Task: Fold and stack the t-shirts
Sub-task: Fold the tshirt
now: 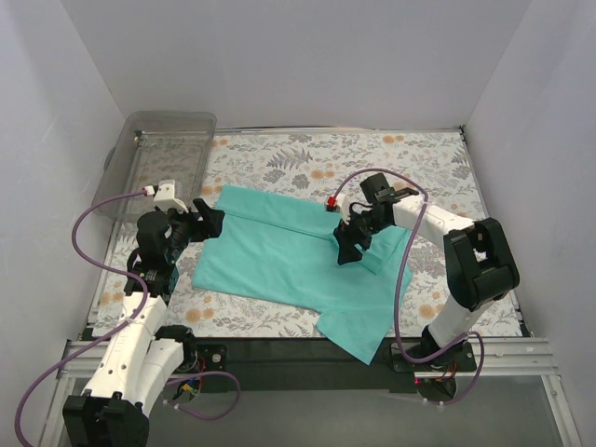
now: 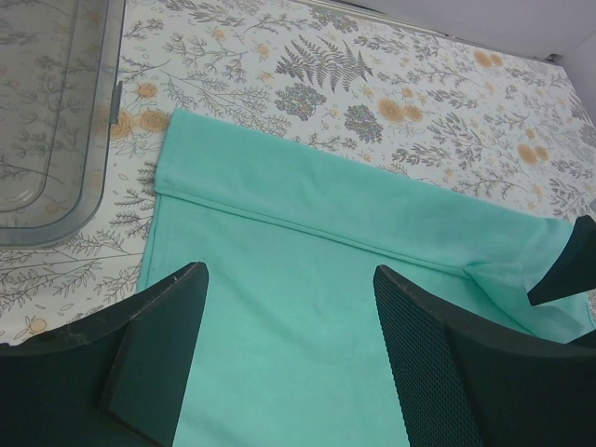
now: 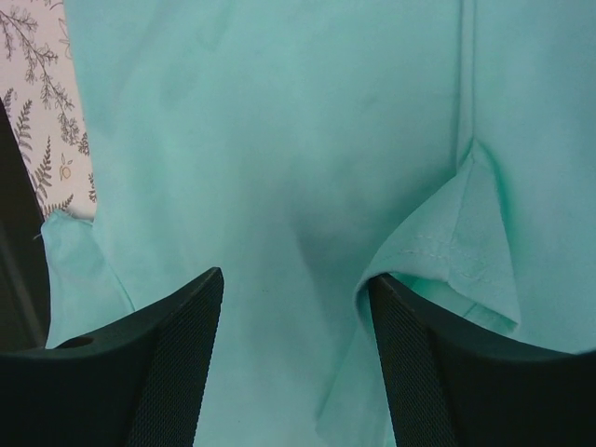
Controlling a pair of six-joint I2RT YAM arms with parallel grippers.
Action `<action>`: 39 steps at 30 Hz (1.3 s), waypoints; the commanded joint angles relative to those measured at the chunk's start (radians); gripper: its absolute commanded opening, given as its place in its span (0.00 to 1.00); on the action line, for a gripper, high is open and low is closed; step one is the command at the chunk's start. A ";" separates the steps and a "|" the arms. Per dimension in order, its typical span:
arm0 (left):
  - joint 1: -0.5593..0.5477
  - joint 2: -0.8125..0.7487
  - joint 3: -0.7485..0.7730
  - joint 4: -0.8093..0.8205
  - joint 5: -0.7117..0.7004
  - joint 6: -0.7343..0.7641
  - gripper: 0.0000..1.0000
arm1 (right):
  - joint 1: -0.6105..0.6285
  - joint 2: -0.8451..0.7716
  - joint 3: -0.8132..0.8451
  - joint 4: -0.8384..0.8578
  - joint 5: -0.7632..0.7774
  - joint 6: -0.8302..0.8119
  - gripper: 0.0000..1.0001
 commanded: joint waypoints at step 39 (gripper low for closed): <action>0.007 -0.025 -0.007 0.000 -0.028 0.013 0.66 | 0.037 0.091 0.158 -0.058 0.136 0.050 0.59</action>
